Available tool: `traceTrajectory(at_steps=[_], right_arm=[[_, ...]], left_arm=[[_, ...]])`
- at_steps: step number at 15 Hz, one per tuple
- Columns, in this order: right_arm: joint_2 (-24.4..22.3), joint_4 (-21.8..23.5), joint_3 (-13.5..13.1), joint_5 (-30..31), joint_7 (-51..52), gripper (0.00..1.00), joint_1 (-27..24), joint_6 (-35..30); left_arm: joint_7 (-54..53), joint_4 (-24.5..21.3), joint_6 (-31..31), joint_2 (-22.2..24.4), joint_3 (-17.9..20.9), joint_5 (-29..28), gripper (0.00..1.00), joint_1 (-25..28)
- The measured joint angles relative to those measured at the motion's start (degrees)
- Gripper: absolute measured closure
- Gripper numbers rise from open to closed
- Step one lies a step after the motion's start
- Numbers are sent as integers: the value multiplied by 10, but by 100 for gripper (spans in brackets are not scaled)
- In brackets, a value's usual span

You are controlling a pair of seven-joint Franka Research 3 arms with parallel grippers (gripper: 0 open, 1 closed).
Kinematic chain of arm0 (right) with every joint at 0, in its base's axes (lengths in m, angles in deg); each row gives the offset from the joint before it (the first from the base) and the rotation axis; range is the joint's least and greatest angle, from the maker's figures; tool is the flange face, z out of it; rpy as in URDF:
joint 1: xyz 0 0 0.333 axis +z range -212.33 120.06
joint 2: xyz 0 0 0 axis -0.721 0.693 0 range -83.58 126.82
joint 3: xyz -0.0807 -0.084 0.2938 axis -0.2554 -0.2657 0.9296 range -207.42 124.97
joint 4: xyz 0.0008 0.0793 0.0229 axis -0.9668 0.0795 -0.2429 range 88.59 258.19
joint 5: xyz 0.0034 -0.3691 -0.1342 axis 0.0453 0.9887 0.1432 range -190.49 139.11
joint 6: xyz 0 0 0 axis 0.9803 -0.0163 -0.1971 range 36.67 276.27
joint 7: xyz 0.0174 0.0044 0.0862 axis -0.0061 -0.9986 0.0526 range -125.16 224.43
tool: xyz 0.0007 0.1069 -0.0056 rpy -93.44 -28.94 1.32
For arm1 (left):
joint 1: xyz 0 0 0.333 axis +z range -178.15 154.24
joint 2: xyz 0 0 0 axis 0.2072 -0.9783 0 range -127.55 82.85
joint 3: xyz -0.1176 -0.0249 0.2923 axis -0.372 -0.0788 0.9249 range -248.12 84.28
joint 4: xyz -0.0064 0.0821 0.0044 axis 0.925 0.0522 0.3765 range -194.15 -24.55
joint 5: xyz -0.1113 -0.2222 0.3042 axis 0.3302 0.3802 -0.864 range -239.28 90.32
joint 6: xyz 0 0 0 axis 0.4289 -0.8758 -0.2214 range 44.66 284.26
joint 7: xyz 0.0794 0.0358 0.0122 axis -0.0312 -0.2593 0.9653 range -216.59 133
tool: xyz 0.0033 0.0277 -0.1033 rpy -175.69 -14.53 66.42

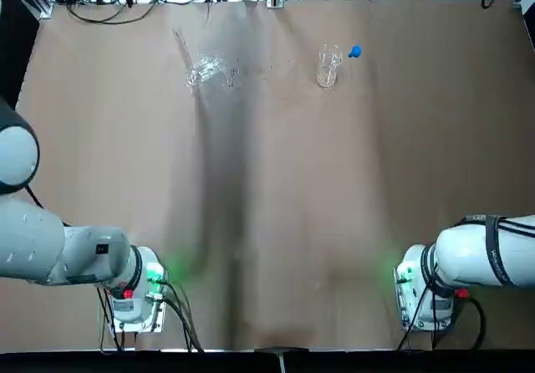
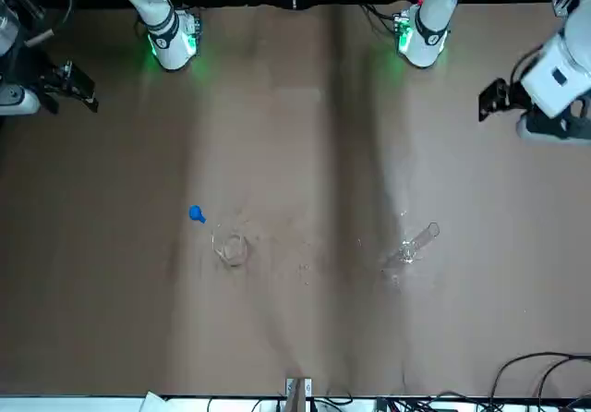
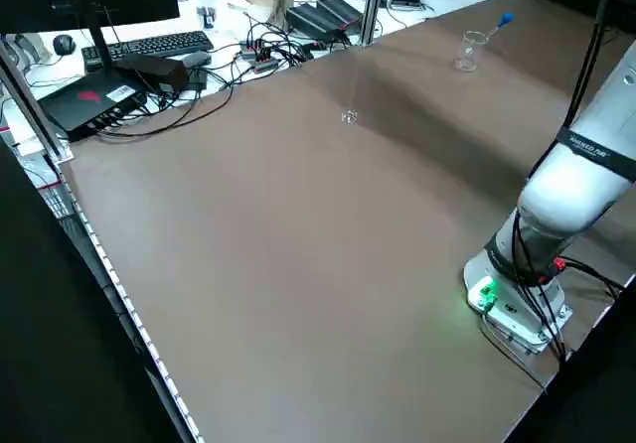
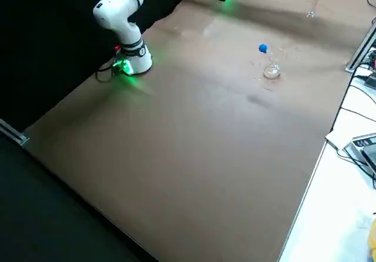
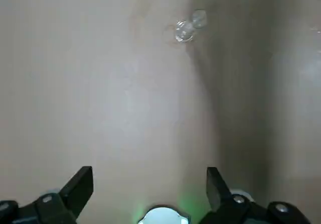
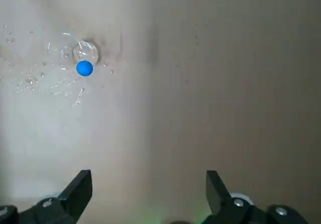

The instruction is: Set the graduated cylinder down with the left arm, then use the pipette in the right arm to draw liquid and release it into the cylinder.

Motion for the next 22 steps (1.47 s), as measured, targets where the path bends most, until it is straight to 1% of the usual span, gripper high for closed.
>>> traceTrajectory(at_steps=[2,5,7,10,11,13,15,17,18,19,20,22], right_arm=[[13,1,3,-9,0,0,1,3],[43,15,5,-60,-3,0,3,43],[59,46,6,-89,-7,0,5,96],[69,106,8,-120,-35,1,21,190],[69,125,9,-130,-47,1,28,223],[70,164,10,-169,-58,4,38,287],[77,192,9,-220,-61,5,40,325],[93,204,9,-254,-71,7,40,357],[105,206,9,-261,-80,11,41,372],[129,209,9,-270,-100,14,50,402],[140,209,9,-273,-108,17,57,416],[159,210,9,-283,-118,18,67,438]], left_arm=[[-30,-2,7,-15,0,0,0,33],[-166,-2,24,-41,1,0,0,94],[-245,-3,45,-60,2,9,0,138],[-359,-4,87,-96,2,44,0,197],[-399,-5,102,-110,2,59,0,214],[-482,-5,129,-141,2,99,0,248],[-570,-5,149,-173,2,135,0,276],[-663,-5,160,-205,2,159,0,294],[-704,-5,165,-221,2,174,0,301],[-797,-6,168,-255,1,223,1,316],[-861,-6,169,-275,1,252,0,326],[-978,-7,170,-318,1,297,0,346]])
